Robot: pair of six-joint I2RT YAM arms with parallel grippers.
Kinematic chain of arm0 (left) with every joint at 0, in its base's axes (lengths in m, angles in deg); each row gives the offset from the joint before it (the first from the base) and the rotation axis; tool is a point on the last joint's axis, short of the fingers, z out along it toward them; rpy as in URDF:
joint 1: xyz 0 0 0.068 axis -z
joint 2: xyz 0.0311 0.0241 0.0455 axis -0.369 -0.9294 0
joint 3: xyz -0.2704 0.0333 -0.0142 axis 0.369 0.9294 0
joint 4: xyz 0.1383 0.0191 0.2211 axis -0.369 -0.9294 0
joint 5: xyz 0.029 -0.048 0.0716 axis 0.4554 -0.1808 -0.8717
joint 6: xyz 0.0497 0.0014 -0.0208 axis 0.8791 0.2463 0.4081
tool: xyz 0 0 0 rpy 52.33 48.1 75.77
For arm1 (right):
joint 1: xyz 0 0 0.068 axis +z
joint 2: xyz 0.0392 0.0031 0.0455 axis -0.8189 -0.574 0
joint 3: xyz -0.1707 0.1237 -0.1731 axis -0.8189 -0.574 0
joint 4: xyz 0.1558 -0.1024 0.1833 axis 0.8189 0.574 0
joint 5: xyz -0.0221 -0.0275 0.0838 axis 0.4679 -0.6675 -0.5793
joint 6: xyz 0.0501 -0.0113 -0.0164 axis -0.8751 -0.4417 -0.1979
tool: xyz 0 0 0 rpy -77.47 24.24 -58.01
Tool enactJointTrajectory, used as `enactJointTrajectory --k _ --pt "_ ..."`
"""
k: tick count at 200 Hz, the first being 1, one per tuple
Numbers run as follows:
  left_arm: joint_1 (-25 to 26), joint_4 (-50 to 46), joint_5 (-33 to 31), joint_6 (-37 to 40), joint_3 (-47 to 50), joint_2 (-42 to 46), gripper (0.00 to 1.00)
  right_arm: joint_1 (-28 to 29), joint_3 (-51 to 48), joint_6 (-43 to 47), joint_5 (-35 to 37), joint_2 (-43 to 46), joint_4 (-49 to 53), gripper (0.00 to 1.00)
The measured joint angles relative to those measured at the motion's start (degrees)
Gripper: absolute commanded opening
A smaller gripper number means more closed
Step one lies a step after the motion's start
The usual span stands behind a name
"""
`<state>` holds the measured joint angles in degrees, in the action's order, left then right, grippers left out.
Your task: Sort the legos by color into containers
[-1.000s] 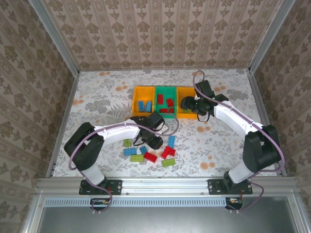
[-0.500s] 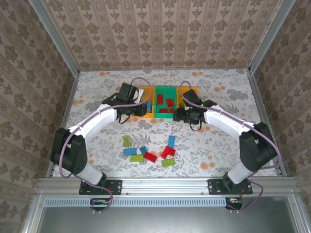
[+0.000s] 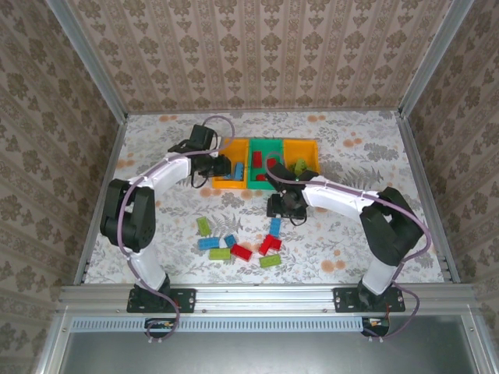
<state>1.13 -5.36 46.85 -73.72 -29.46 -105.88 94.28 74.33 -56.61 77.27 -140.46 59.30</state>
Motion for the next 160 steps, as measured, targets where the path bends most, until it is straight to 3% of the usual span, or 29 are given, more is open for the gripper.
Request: enactJointTrajectory --k 35,77,160 --pt "0.00 0.37 -0.66 0.07 -2.82 -0.59 0.37 1.18 0.20 -1.77 -0.04 -2.14 0.09 0.65" --pt "0.00 0.81 -1.88 -0.35 -3.63 -0.68 0.59 1.95 1.75 -2.01 -0.44 -4.76 0.52 0.64" --pt "-0.02 2.75 -2.93 -0.85 1.36 3.10 0.81 2.75 3.58 -2.25 -1.62 -7.04 2.23 0.64"
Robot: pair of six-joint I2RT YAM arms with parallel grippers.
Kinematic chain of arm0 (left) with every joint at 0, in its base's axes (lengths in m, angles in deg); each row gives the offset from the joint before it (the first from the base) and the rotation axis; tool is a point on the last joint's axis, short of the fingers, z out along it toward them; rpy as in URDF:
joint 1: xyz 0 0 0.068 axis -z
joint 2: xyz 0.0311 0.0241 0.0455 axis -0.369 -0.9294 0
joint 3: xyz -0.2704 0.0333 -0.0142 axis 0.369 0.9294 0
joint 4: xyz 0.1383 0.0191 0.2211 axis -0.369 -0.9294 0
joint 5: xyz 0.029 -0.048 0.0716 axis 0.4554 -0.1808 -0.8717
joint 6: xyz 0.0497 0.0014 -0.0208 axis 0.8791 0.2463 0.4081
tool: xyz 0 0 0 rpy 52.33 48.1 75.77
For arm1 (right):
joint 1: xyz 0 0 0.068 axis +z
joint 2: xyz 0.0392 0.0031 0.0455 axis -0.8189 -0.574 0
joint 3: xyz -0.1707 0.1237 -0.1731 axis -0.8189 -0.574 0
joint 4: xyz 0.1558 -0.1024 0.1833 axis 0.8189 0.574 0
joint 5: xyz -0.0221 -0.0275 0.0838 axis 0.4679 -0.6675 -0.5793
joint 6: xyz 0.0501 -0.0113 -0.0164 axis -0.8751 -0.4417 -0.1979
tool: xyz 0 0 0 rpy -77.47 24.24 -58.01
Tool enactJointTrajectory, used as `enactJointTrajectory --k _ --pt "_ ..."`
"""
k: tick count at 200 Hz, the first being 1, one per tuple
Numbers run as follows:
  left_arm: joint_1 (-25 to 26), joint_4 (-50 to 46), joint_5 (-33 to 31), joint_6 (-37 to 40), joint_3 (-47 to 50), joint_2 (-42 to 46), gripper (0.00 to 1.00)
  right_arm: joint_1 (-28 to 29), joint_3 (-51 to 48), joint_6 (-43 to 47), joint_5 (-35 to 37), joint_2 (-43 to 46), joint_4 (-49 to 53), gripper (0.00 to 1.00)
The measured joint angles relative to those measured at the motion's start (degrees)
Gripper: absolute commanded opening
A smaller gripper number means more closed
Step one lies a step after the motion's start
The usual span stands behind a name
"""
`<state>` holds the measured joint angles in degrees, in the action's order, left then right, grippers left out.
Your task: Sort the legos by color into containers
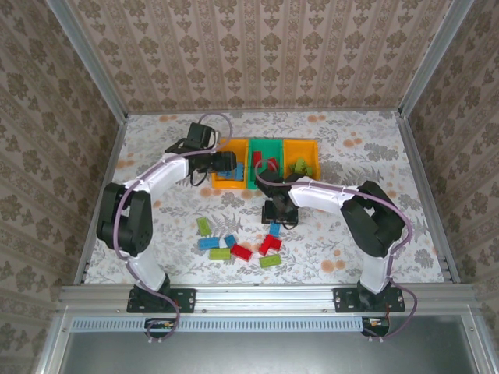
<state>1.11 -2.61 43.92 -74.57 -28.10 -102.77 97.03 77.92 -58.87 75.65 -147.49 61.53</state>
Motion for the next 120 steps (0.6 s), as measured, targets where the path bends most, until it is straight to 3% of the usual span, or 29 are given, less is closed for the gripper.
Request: enactJointTrajectory --k 17,59,99,120 --pt "0.02 0.57 -0.13 0.02 1.16 1.20 0.83 0.22 0.52 0.02 -0.15 0.00 0.15 0.63" --pt "0.02 0.68 -1.51 0.04 5.05 4.11 0.86 0.37 0.70 -0.46 -0.92 -1.55 0.42 0.50" --pt "-0.04 0.76 -4.17 0.57 9.31 8.68 0.94 0.37 1.84 -0.26 -1.44 -2.51 1.31 0.34" --pt "-0.39 1.55 -5.09 0.87 12.24 11.93 1.00 0.48 2.36 0.02 -1.42 -2.51 1.18 0.30"
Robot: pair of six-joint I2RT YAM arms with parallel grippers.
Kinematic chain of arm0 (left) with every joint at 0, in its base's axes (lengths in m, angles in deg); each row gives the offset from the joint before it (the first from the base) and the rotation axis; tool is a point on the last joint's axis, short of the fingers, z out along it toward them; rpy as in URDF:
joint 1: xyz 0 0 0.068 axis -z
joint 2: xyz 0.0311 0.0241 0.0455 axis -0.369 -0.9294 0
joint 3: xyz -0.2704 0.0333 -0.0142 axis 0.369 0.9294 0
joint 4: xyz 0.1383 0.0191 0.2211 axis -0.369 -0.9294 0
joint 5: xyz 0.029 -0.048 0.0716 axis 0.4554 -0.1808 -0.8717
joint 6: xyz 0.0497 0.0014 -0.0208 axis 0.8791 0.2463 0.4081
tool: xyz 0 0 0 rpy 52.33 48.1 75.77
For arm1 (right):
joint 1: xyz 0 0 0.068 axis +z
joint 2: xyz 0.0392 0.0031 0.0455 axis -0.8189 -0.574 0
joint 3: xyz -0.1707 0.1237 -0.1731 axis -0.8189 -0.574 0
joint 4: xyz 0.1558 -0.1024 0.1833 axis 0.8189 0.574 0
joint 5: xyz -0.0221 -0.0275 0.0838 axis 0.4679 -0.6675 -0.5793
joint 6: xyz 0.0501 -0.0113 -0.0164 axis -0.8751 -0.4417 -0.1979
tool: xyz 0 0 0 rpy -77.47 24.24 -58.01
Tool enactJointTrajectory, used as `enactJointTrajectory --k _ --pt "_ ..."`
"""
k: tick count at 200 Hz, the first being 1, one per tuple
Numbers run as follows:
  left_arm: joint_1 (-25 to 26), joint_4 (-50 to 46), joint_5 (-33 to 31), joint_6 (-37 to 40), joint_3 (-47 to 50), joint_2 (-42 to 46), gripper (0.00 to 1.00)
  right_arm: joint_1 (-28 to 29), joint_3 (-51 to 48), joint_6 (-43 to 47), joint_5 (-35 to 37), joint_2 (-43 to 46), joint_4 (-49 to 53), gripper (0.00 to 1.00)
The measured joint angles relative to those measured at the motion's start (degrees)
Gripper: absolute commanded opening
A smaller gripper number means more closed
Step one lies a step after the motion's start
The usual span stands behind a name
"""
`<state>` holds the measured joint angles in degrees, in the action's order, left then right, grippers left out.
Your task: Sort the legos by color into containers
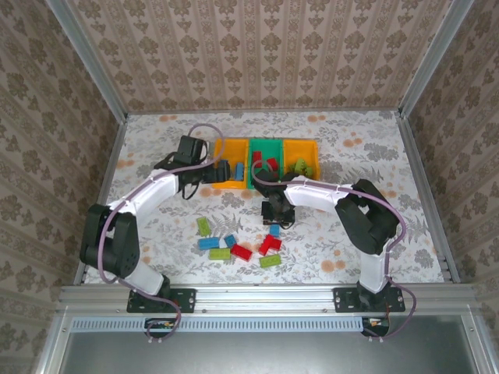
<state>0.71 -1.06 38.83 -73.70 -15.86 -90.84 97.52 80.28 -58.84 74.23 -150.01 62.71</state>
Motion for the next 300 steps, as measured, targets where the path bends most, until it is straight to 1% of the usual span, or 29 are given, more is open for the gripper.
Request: enactJointTrajectory --k 27,50,88,117,142,175,201,216,247,259,300 --pt "-0.70 0.48 -1.53 0.15 2.99 3.32 1.00 -0.07 1.97 0.04 -0.02 0.00 -0.37 0.27" --pt "-0.98 0.50 -2.62 0.17 4.11 4.39 1.00 -0.85 4.52 -0.22 -0.70 0.20 -4.09 0.26" --pt "-1.73 0.94 -3.43 0.02 7.63 6.27 1.00 -4.85 8.41 -1.97 -5.68 0.44 -13.49 0.27" --pt "-3.06 1.66 -3.04 -0.42 10.43 7.93 1.00 -8.07 13.90 -2.91 -9.60 -0.24 -19.21 0.27" --pt "-3.85 2.08 -2.43 -0.87 12.15 8.02 1.00 -10.19 19.65 -5.22 -11.19 -3.06 -23.78 0.27" --pt "-4.09 1.92 -1.42 -1.53 13.38 8.04 1.00 -12.00 24.11 -9.97 -12.11 -8.39 -29.05 0.28" --pt "-4.09 1.95 -0.57 -1.88 13.38 8.22 1.00 -12.39 28.98 -11.45 -12.31 -14.01 -30.47 0.29" --pt "-4.09 1.92 -0.28 -2.14 13.62 8.68 1.00 -12.39 32.06 -11.37 -12.28 -16.83 -30.14 0.32" --pt "-4.09 1.01 -0.24 -3.89 14.19 9.14 1.00 -12.39 36.72 -10.93 -12.09 -20.11 -28.48 0.43" --pt "-4.09 0.46 0.07 -4.81 14.84 9.27 1.00 -12.39 37.31 -10.86 -12.00 -20.37 -27.85 0.48" --pt "-4.09 -2.38 2.69 -8.33 18.58 10.12 1.00 -12.39 37.86 -9.99 -11.74 -20.37 -26.05 0.58"
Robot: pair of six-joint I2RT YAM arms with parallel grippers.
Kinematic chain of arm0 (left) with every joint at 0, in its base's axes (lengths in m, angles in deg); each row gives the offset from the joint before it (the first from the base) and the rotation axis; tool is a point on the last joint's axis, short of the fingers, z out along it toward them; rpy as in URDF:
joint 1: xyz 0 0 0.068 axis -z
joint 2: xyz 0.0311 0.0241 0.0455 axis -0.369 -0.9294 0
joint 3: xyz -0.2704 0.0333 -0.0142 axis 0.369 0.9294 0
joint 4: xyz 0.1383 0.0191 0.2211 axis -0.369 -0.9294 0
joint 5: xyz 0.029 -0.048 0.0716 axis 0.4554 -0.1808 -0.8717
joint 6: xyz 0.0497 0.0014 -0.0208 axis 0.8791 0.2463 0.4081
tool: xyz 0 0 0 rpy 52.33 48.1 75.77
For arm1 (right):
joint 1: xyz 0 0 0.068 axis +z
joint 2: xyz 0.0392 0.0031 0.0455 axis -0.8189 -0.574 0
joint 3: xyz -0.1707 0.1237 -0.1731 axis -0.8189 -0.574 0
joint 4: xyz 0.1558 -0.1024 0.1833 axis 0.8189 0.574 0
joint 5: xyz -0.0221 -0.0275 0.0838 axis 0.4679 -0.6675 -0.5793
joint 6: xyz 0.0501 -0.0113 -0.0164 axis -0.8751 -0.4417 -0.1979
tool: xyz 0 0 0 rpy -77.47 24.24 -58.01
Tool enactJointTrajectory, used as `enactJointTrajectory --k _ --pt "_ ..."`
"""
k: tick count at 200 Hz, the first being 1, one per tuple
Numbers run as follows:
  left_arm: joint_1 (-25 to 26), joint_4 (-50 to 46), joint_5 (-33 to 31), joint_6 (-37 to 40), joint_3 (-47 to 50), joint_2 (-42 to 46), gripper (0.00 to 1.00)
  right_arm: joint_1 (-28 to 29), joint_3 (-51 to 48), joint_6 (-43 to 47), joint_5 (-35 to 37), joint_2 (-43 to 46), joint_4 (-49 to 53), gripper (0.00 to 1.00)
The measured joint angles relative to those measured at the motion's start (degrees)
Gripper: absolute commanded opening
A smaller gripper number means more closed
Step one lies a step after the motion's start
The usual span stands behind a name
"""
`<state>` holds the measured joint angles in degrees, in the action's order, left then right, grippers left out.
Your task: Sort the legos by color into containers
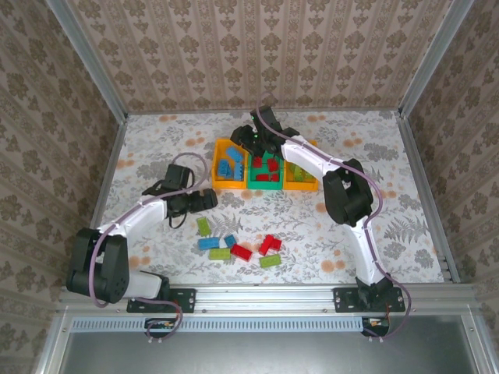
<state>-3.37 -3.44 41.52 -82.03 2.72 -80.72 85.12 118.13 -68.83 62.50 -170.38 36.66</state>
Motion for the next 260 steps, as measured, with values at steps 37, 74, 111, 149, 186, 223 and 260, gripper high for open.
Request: enactJointTrajectory --k 37,74,111,149,186,223,260 --pt "0.46 -3.26 2.36 -2.43 0.79 0.00 0.98 0.00 0.00 0.11 0.02 0.00 0.31 0.60" --pt "2.34 -6.38 3.43 -4.13 0.79 -0.07 0.95 0.00 -1.09 0.13 0.00 0.48 -0.63 0.62" --pt "3.21 -8.02 4.09 -5.53 1.44 -0.81 0.92 0.00 -8.68 1.09 0.20 5.62 -1.53 0.65" --pt "3.80 -8.79 3.65 -6.69 1.66 -3.17 0.85 -0.11 -16.70 5.88 2.97 14.47 -0.81 0.67" --pt "4.00 -10.54 2.14 -7.15 -0.07 -5.49 0.73 -2.10 -24.79 9.88 6.51 24.09 1.03 0.69" --pt "4.50 -13.66 0.26 -6.80 -2.73 -8.61 0.64 -7.02 -34.56 12.46 10.99 32.83 3.45 0.71" --pt "5.62 -17.33 -2.47 -5.20 -5.53 -11.69 0.49 -10.97 -41.66 15.67 16.63 39.91 7.72 0.74"
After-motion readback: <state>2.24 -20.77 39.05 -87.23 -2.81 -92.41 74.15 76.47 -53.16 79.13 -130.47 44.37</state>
